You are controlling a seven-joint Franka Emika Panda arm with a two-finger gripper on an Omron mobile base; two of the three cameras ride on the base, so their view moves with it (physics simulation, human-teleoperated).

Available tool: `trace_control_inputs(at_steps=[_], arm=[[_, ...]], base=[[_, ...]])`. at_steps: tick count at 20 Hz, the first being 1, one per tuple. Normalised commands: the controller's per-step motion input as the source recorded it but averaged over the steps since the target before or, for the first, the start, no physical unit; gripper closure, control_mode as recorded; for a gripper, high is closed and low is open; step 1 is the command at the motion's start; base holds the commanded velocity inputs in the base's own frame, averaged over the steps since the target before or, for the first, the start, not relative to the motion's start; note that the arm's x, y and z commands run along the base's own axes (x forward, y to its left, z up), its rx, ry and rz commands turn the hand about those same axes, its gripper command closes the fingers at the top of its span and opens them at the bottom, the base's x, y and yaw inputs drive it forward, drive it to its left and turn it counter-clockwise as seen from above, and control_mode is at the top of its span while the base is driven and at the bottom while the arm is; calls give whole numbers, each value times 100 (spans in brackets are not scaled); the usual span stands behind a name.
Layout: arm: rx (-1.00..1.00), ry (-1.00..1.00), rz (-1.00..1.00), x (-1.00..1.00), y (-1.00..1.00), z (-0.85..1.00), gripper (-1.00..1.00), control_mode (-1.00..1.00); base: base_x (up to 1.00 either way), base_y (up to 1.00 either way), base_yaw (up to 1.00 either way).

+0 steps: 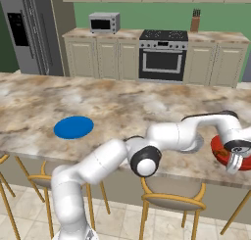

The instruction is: Pick the chicken drumstick and lime from their plates and place them in the bowl. Then put the bowl in the fridge.

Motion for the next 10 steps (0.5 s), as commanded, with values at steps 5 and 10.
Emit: trace_control_inputs(at_steps=[5, 10], arm=[[3, 0, 0, -7, 0, -5, -100, -100], [3, 0, 0, -1, 2, -13, -100, -100]], base=[[0, 0, 0], [0, 0, 0]])
